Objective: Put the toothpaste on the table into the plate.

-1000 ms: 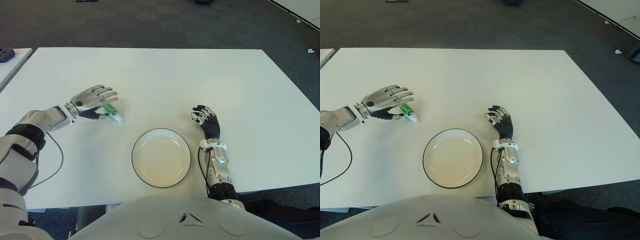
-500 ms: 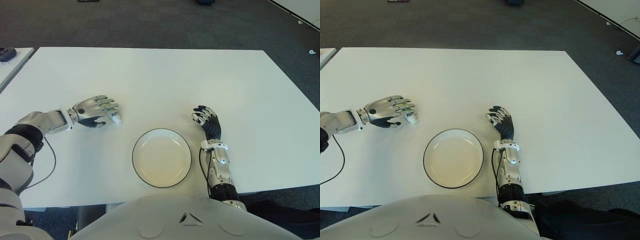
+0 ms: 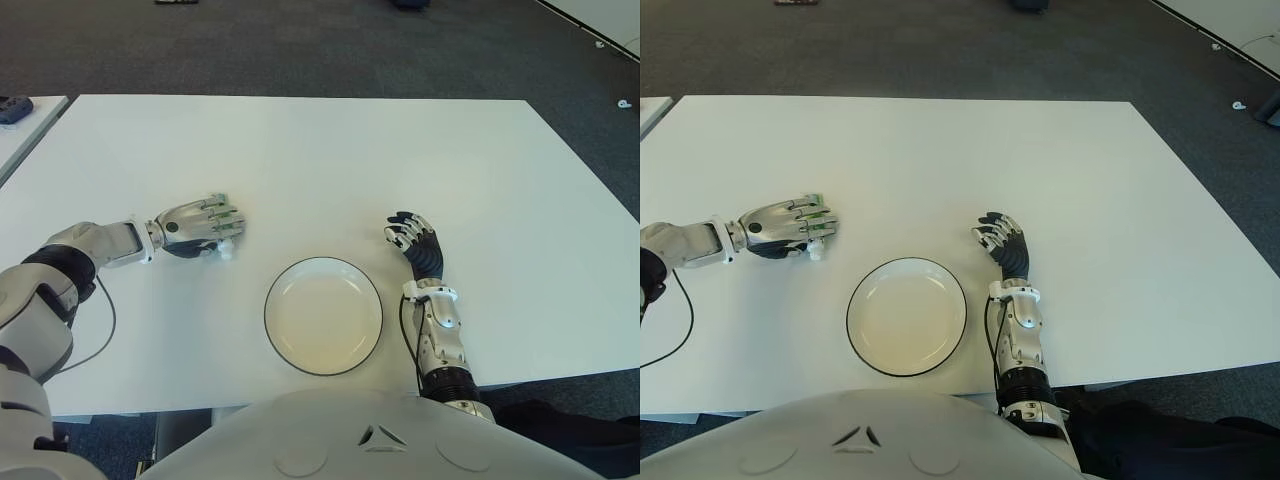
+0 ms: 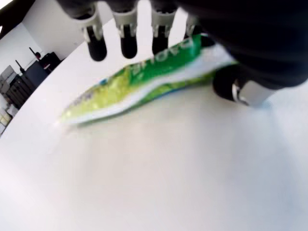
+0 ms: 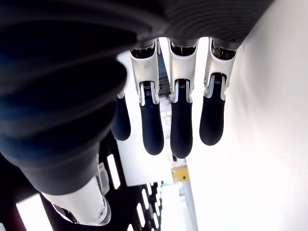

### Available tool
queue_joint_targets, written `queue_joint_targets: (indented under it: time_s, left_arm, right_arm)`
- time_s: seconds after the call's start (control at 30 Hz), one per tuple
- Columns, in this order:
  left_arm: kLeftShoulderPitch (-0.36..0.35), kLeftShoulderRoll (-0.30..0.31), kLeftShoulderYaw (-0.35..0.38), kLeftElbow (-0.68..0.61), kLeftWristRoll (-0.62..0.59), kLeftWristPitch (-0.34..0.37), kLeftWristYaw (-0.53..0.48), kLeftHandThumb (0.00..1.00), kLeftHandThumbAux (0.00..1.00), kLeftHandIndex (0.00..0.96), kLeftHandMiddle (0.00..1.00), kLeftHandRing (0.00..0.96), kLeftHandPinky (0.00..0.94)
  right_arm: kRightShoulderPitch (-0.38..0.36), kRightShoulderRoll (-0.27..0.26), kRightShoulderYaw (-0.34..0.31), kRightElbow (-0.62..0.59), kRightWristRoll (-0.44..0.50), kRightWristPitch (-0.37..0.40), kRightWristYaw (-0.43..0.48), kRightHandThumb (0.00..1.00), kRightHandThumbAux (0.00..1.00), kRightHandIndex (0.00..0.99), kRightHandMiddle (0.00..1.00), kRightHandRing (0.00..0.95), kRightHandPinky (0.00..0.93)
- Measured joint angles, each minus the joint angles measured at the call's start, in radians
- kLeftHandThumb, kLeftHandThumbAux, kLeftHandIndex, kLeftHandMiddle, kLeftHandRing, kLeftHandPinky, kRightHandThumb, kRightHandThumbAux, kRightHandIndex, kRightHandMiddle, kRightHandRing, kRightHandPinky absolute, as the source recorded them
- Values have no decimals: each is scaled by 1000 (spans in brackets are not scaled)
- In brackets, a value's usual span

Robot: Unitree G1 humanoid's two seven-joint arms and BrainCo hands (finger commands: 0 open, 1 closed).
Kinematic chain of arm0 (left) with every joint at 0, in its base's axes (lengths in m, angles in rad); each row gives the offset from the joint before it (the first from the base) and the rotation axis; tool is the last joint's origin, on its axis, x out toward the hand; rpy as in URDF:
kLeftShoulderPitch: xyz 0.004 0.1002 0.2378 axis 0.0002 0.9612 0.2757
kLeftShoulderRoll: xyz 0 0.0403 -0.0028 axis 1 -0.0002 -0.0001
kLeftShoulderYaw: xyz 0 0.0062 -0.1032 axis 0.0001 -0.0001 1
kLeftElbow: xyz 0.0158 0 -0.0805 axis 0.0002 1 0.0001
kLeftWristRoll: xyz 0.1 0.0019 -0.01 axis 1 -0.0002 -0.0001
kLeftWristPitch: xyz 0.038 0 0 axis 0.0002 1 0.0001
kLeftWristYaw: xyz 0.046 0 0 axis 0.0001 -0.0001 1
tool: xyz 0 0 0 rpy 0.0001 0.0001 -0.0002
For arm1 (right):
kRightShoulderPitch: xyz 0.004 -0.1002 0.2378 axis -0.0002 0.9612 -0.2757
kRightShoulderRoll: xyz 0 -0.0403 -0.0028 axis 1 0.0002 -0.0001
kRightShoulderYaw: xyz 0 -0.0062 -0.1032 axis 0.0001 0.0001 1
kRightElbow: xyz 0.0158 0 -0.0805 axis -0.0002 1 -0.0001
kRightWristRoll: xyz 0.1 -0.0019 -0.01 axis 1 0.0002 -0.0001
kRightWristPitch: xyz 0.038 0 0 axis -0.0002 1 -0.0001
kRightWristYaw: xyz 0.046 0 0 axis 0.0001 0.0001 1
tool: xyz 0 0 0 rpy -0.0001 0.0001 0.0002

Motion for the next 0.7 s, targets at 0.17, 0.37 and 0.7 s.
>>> queue_joint_targets:
  time_s: [0.17,0.37,0.7]
  left_arm:
    - [-21,-2,-32,11,2,0,-1,495,346,0,0,0,0]
    - [-50,-20,-64,44,5,7,-1,466,323,0,0,0,0]
    - [-81,-66,-92,130,1,20,-1,453,306,0,0,0,0]
  right_arm:
    - [1,0,0,-3,0,0,-1,148,824,308,400,437,456]
    - [3,3,0,-12,8,0,12,159,830,312,393,434,456]
    - [13,12,-6,-28,54,0,51,164,857,314,386,431,464]
